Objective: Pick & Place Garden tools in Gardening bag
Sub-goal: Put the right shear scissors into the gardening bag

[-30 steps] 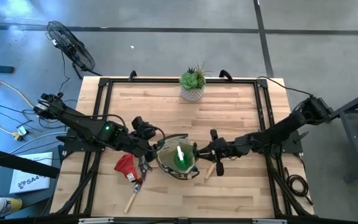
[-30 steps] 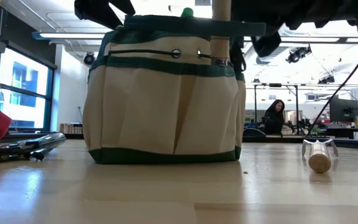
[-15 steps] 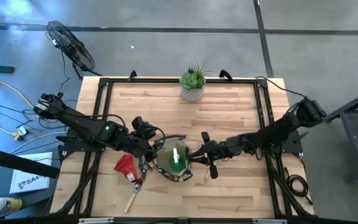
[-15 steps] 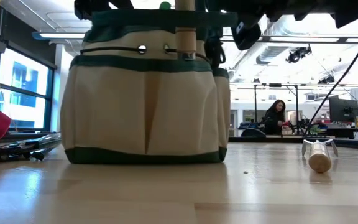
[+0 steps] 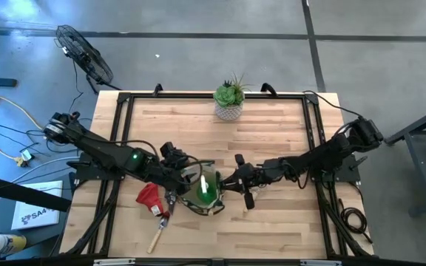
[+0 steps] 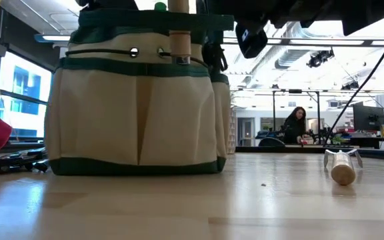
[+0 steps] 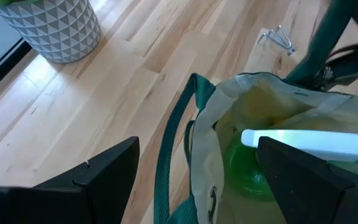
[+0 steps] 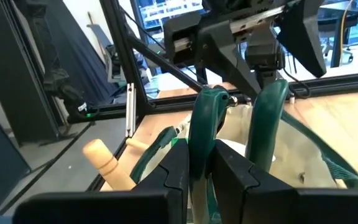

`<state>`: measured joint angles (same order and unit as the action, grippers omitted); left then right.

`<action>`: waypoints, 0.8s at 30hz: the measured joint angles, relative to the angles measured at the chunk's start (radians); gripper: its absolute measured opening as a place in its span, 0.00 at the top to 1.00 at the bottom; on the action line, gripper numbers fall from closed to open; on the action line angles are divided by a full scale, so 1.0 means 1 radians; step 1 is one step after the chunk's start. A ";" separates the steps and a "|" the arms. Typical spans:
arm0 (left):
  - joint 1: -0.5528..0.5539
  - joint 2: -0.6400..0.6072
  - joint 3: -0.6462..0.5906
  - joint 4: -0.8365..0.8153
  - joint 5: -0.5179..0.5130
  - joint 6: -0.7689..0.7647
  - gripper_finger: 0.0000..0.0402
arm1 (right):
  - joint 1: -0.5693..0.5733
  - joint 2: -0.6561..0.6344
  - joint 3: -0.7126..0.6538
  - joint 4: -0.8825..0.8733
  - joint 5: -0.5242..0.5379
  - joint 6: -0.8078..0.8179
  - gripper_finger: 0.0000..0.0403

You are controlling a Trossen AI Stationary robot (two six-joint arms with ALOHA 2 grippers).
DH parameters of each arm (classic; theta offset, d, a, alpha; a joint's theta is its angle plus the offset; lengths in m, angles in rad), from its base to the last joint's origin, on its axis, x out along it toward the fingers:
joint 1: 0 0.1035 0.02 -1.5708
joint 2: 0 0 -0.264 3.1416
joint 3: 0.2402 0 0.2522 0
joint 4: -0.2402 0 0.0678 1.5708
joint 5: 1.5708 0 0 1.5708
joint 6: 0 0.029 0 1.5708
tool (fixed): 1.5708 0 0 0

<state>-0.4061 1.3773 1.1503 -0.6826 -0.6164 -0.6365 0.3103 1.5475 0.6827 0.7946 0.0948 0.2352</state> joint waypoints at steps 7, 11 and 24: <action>0.000 0.002 0.000 0.001 0.001 0.000 0.20 | -0.019 0.000 0.000 0.021 -0.025 -0.003 0.91; 0.000 0.002 0.000 0.001 0.098 0.010 0.20 | -0.018 0.000 0.000 0.019 -0.025 -0.003 0.91; 0.083 0.018 0.000 0.045 0.274 0.113 0.20 | -0.023 0.000 0.000 0.018 -0.027 -0.003 0.91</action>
<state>-0.3232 1.3953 1.1507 -0.6372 -0.3428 -0.5235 0.2870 1.5471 0.6827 0.8127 0.0674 0.2321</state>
